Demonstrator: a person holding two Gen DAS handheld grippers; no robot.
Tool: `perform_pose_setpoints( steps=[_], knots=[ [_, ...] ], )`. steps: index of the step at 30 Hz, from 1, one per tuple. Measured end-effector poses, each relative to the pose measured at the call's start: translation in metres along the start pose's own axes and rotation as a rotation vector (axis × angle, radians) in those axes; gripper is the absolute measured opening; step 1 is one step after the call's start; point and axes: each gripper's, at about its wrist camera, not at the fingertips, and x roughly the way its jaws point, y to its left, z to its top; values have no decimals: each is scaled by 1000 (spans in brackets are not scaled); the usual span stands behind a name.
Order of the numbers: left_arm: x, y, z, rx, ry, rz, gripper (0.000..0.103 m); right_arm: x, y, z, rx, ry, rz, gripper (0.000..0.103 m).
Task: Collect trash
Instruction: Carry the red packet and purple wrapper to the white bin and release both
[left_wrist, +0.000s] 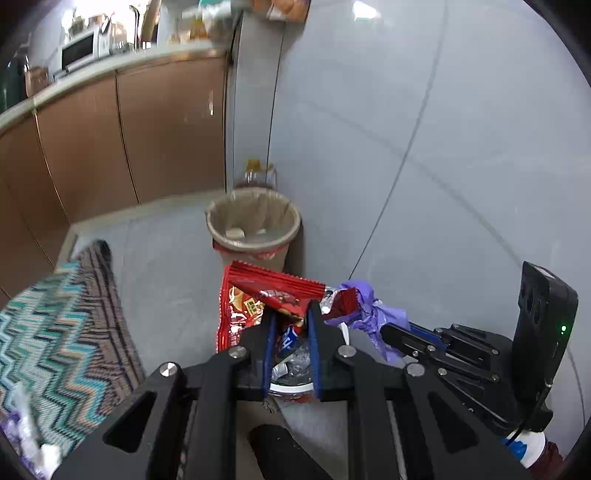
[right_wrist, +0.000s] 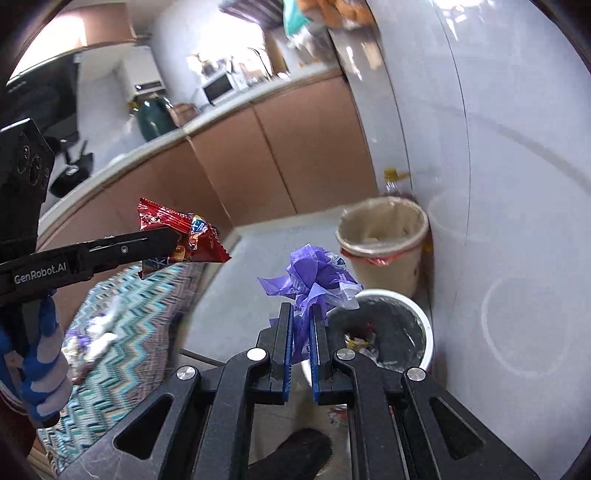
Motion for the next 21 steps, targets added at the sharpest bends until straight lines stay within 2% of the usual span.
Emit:
perform_pose_setpoints(
  steps=[9, 17, 21],
  knots=[
    [101, 21, 12, -106, 135, -56, 15, 79, -41, -1, 28, 106, -59, 8],
    [158, 29, 5, -189, 199, -74, 23, 123, -62, -13, 43, 169, -113, 10],
    [170, 36, -2, -218, 217, -87, 25, 128, -70, -19, 55, 189, -138, 23]
  ],
)
